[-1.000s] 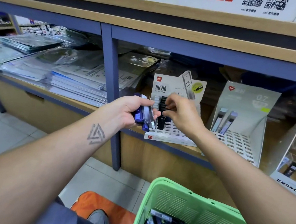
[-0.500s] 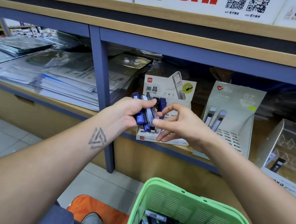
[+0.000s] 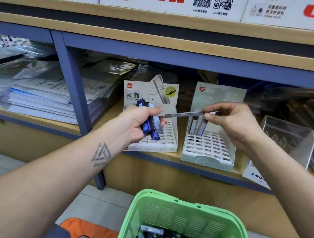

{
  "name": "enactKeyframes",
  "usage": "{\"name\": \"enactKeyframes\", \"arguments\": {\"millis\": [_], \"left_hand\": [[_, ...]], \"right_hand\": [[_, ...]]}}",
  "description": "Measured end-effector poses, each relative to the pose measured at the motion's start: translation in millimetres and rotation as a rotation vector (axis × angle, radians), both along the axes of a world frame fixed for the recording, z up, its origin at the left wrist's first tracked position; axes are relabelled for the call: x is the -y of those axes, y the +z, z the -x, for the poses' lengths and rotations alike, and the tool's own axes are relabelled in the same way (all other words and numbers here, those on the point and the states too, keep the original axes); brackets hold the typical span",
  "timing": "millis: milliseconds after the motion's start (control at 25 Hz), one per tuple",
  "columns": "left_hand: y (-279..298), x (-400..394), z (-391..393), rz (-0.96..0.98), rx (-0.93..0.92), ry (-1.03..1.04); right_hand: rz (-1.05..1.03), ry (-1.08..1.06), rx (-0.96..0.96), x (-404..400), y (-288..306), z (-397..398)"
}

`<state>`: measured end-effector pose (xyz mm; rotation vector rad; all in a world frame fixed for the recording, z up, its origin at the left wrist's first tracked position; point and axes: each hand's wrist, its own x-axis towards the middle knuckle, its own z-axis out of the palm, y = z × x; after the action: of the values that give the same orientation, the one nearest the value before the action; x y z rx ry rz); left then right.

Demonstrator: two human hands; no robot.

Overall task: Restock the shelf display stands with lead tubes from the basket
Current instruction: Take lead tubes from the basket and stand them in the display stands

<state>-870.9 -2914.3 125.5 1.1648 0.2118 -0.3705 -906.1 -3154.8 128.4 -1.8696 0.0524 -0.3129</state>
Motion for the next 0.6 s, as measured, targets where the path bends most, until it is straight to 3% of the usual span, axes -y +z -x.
{"name": "enactKeyframes", "arguments": {"millis": [200,480,600], "left_hand": [[-8.0,37.2,1.7,-0.148,0.037,-0.091],[-21.1,69.2,-5.6,-0.276,0.101,-0.106],[-22.2,76.0,-8.9,-0.26,0.11,-0.071]], "right_hand": [[-0.091,0.089,0.0,32.6,-1.7,-7.7],[-0.524,0.067,0.019,40.1,-10.5,-21.7],[-0.452,-0.011,0.042,40.1,-11.0,-27.1]]}}
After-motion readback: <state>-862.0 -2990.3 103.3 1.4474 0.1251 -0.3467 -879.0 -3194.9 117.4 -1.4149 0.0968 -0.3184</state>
